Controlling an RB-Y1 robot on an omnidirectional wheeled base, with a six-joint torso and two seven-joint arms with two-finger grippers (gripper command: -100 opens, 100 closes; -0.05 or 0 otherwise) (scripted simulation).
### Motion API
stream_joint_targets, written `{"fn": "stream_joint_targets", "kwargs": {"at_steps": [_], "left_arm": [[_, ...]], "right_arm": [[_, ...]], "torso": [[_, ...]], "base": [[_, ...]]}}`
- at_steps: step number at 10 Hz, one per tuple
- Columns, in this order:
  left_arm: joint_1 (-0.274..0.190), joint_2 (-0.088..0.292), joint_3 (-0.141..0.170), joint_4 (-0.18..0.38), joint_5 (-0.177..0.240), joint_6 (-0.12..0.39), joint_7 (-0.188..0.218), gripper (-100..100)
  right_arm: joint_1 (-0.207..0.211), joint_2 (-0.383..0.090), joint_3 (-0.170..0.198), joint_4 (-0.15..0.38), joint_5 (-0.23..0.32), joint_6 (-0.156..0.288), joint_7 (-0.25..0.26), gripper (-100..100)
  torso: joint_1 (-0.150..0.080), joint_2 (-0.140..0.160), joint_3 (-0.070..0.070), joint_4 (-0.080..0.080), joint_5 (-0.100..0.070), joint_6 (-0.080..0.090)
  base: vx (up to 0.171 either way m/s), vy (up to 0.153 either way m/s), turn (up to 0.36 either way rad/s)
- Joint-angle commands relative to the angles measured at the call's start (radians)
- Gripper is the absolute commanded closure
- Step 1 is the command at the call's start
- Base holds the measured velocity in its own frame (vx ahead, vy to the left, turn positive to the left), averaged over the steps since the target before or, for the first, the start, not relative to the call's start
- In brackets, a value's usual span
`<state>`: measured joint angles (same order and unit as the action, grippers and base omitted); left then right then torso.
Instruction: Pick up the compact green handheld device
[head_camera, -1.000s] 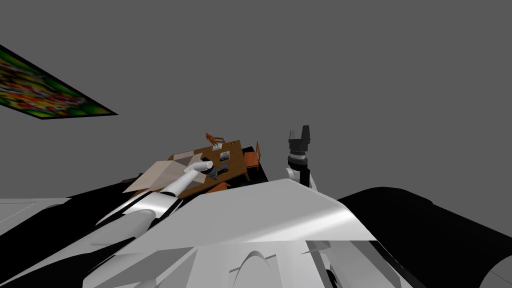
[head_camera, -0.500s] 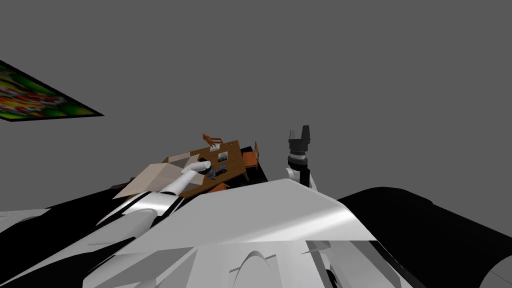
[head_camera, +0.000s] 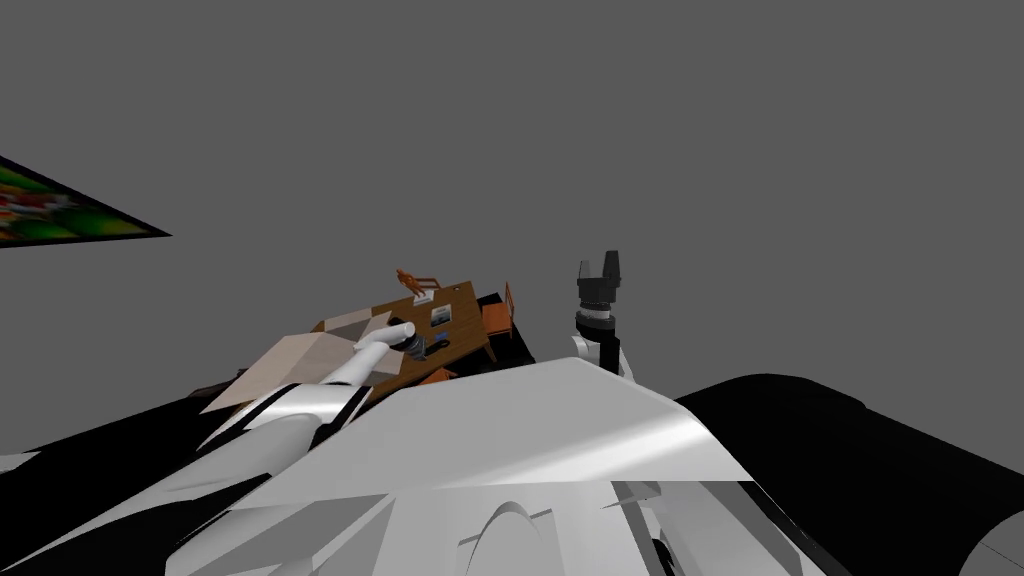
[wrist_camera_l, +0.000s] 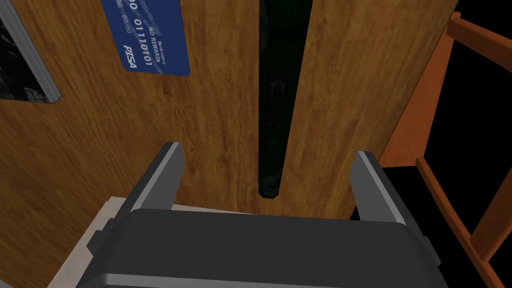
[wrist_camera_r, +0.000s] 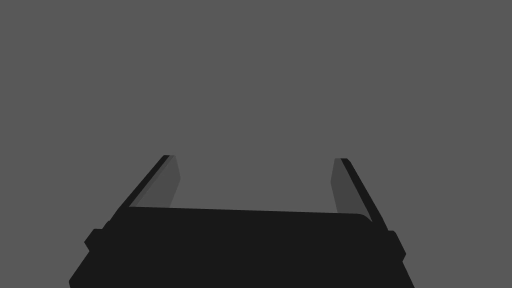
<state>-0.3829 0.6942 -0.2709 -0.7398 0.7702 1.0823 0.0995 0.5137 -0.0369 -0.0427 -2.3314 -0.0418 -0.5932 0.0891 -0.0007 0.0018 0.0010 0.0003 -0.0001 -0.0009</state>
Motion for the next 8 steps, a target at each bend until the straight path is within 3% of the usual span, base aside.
{"fn": "stream_joint_targets", "kwargs": {"at_steps": [1,4,7,8], "left_arm": [[-0.004,-0.013,0.050,0.050,-0.030,-0.013,-0.040,-100],[-0.009,-0.023,0.128,0.108,-0.056,-0.023,-0.074,-100],[-0.017,-0.045,0.218,0.206,-0.108,-0.044,-0.144,-100],[-0.017,-0.045,0.241,0.206,-0.108,-0.044,-0.144,-100]], "right_arm": [[0.000,0.000,0.000,0.000,0.000,0.000,0.000,0],[-0.001,-0.001,0.003,0.000,0.001,0.001,-0.001,0],[-0.002,-0.002,0.005,0.000,0.001,0.001,-0.001,0],[-0.002,-0.002,0.007,0.000,0.002,0.001,-0.002,0]], "torso": [[0.000,0.000,0.000,0.000,0.000,0.000],[-0.005,0.002,0.002,0.001,-0.001,0.004],[-0.011,0.005,0.003,0.002,-0.004,0.006],[-0.014,0.007,0.004,0.002,-0.004,0.008]], "base": [[-0.027,-0.010,-0.141],[-0.022,-0.004,-0.100],[-0.027,-0.013,-0.109],[-0.025,-0.008,-0.078]]}}
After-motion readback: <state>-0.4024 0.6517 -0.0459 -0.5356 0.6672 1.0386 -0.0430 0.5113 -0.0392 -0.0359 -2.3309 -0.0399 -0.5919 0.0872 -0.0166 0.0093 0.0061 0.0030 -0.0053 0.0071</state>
